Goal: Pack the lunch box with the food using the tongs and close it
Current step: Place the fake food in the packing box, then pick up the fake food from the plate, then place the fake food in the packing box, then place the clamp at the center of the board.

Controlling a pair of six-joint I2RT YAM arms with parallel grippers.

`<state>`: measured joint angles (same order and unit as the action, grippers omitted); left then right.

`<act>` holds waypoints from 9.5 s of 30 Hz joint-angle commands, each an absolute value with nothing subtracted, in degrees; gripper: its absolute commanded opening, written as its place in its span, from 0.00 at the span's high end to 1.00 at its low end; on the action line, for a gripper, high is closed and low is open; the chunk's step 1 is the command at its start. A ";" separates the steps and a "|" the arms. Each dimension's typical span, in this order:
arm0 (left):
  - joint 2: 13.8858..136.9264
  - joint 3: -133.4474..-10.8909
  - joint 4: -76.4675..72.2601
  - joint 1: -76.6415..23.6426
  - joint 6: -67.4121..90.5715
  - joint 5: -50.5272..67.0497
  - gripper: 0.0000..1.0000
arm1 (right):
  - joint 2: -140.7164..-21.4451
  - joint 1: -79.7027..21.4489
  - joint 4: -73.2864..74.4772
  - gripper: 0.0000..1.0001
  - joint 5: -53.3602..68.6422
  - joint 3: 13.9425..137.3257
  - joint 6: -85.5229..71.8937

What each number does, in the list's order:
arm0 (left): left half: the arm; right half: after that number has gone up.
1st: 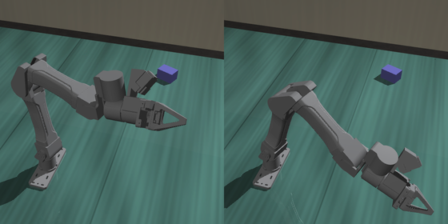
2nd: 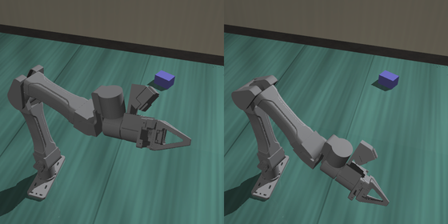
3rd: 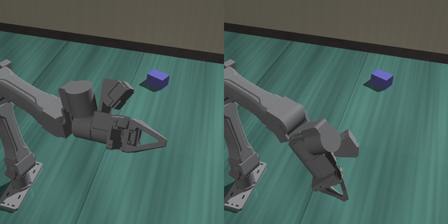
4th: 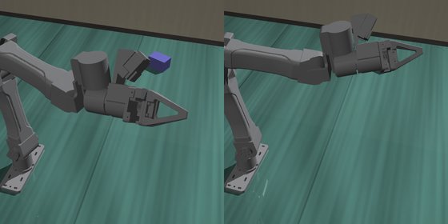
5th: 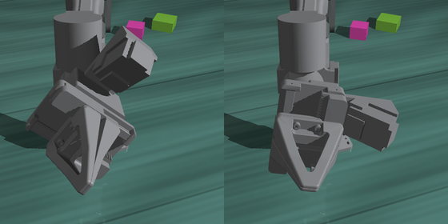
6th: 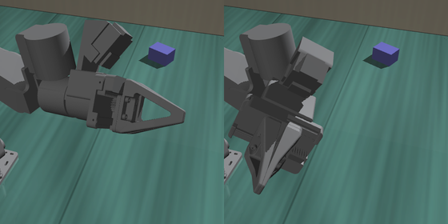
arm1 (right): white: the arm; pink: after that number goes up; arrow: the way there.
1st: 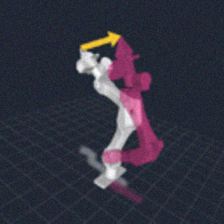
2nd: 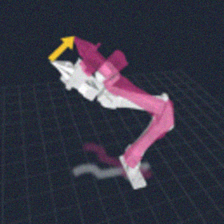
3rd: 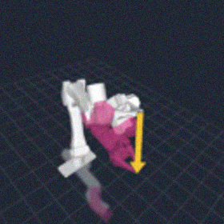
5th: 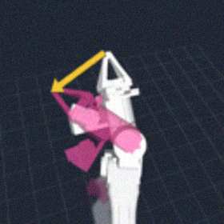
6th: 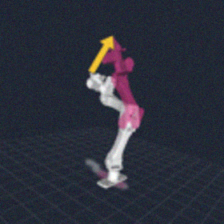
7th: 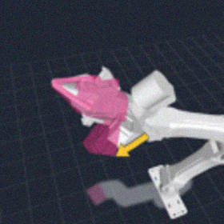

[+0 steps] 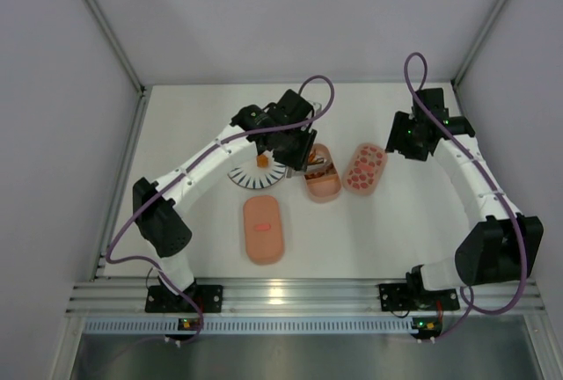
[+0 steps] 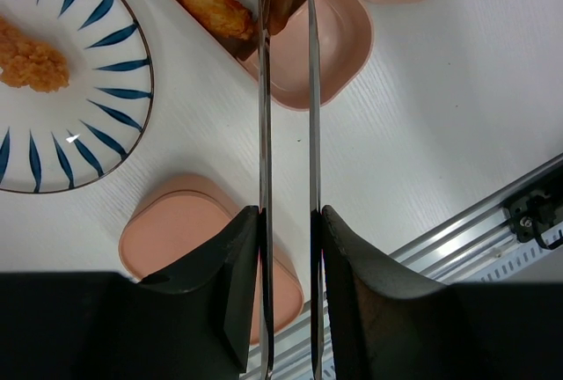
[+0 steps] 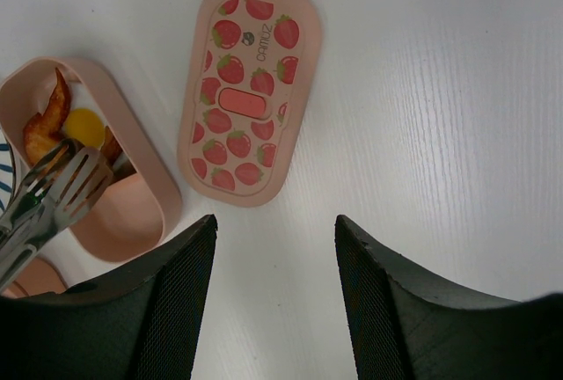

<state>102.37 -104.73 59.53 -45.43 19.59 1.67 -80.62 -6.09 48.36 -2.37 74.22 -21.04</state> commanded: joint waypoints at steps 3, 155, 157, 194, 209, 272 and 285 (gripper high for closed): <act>99.76 -104.42 58.01 -45.62 20.65 -1.84 0.62 | -78.13 -5.54 48.87 0.44 -3.08 73.92 -21.01; 77.25 -84.46 46.85 -46.58 16.96 7.03 0.92 | -72.69 -6.42 48.69 0.44 -1.32 72.86 -25.84; 78.13 -84.64 46.93 -47.11 16.79 6.94 0.92 | -72.42 -6.42 48.52 0.44 -1.49 72.42 -25.84; 83.23 -85.52 51.86 -47.81 14.94 4.83 0.73 | -71.19 -6.42 47.20 0.44 -2.37 69.35 -26.63; 83.85 -86.48 52.29 -47.81 14.41 4.13 0.53 | -71.28 -6.42 47.20 0.44 -2.72 69.35 -26.63; 95.55 -83.74 37.62 -3.77 37.18 -11.87 0.34 | -80.68 -5.72 47.55 0.43 0.35 74.01 -25.40; 118.95 -122.31 40.60 -30.93 34.63 9.37 0.34 | -88.77 3.16 26.03 0.43 15.29 62.94 -36.12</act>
